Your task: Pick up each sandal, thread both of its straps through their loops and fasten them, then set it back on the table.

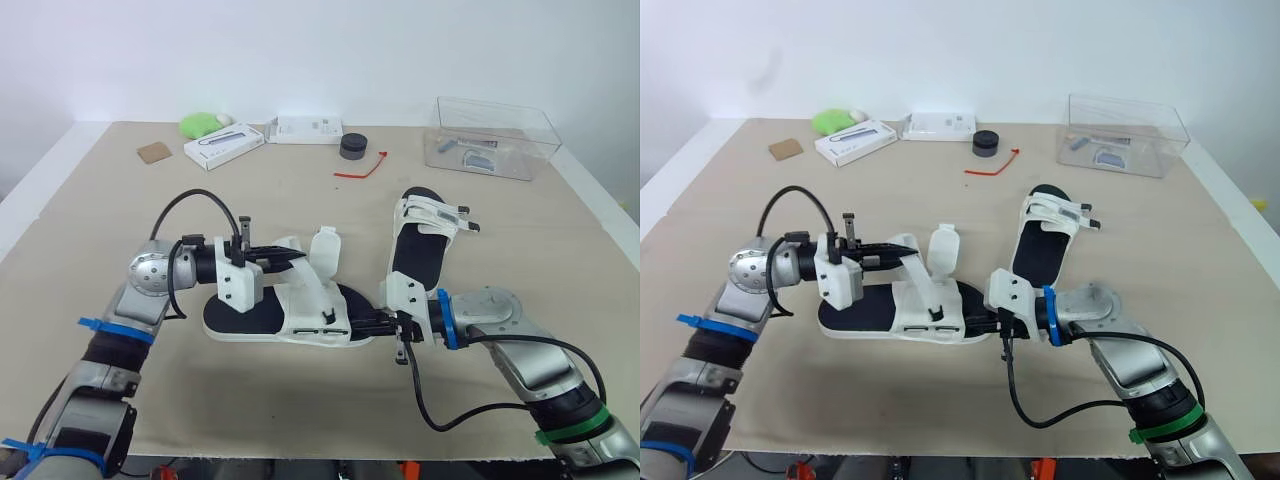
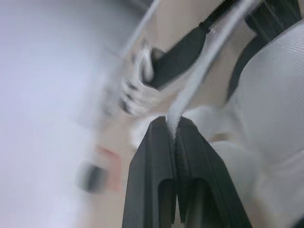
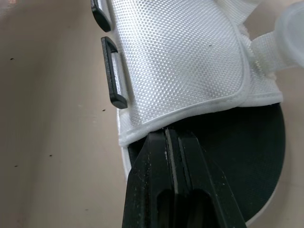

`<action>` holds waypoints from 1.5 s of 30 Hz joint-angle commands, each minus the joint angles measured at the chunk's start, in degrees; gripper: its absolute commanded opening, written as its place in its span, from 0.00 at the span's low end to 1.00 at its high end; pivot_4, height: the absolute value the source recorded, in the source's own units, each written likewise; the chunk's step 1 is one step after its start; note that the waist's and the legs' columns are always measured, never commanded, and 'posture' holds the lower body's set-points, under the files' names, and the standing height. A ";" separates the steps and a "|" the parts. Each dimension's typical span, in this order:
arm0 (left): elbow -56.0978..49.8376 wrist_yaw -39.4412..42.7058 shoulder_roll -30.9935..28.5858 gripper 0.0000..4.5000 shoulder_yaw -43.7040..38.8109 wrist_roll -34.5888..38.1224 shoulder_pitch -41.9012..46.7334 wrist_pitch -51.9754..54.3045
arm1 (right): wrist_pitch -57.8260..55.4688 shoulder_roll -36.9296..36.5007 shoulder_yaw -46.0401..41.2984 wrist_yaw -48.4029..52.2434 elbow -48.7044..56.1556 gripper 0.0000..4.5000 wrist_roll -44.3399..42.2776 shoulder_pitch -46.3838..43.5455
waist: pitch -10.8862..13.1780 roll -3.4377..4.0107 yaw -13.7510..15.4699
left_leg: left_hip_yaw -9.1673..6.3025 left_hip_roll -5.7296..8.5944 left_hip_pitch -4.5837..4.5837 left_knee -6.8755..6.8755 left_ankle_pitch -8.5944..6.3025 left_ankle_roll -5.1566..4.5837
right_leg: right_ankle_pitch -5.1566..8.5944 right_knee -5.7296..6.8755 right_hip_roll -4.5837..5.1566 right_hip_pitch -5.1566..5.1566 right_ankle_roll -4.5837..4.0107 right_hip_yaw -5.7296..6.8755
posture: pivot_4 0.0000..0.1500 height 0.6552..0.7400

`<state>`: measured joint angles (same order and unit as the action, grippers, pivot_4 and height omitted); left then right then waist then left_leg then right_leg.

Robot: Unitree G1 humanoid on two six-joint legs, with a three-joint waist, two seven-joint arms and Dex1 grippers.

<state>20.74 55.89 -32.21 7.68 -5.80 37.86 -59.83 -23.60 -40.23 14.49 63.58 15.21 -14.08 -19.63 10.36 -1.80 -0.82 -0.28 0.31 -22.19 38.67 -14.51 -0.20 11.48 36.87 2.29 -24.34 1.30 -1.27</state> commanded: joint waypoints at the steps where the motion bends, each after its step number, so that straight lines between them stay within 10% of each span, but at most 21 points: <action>1: 3.49 -4.44 -2.12 0.02 0.38 -4.23 2.56 -11.69 | 1.20 0.01 0.66 0.92 -0.33 0.00 0.23 -0.55 | 0.00 0.00 -0.04 | 0.01 0.00 0.01 0.00 0.00 -0.01 | -0.01 0.00 0.00 0.00 0.01 -0.01 | 1.00 1.00; 4: 4.97 -5.05 -3.99 0.02 3.90 -4.96 2.80 -12.55 | 1.54 0.09 0.86 1.14 -0.91 0.00 0.23 -0.88 | 0.00 0.00 -0.23 | 0.02 0.00 0.00 0.00 0.00 -0.01 | 0.00 0.00 -0.01 0.00 0.02 -0.01 | 1.00 1.00; 10: 1.46 -3.83 -7.14 0.43 8.53 0.05 0.32 -4.11 | 2.05 0.10 0.99 1.45 -1.47 0.00 0.36 -1.15 | 0.00 0.00 -0.33 | 0.01 -0.01 0.00 -0.01 0.00 -0.01 | 0.00 0.01 -0.04 0.00 0.03 -0.01 | 1.00 1.00; 17: -10.39 0.48 -11.85 0.43 7.43 11.98 -3.86 14.02 | 2.77 -0.19 1.00 2.26 -2.16 0.00 0.48 -1.19 | 0.00 0.00 -0.45 | -0.03 -0.05 -0.01 0.00 0.00 -0.01 | 0.01 0.02 -0.08 0.00 0.04 0.01 | 1.00 1.00; 27: -16.13 -0.12 -16.32 0.43 3.09 11.29 -10.01 15.91 | 4.18 0.44 1.92 4.06 -4.78 0.00 0.78 -2.92 | 0.00 0.00 -0.40 | -0.02 -0.09 0.04 0.00 0.01 -0.03 | 0.01 0.02 -0.13 0.01 0.01 0.01 | 1.00 1.00; 38: -37.50 -1.07 -29.66 0.43 -5.63 73.89 -17.72 100.07 | 4.78 0.94 1.78 5.17 -6.80 0.00 1.14 -4.23 | 0.06 -0.06 -0.59 | -0.13 -0.27 0.08 -0.02 0.01 -0.03 | 0.10 0.08 -0.27 0.00 -0.05 0.10 | 1.00 1.00; 45: -38.78 -11.23 -23.49 0.99 -6.12 82.98 -15.86 115.51 | 4.74 1.30 1.83 4.92 -7.03 0.00 1.59 -4.54 | 0.07 -0.08 -0.47 | -0.18 -0.31 0.12 -0.04 0.01 -0.02 | 0.13 0.13 -0.39 0.00 -0.16 0.11 | 1.00 1.00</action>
<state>-16.92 46.47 -55.99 3.62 74.70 20.25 53.07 -18.87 -38.78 16.11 68.54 8.43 -13.21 -23.55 10.43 -1.88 -1.29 -0.48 -0.01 -22.08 38.64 -14.50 -0.22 11.60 37.01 1.88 -24.34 1.13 -1.15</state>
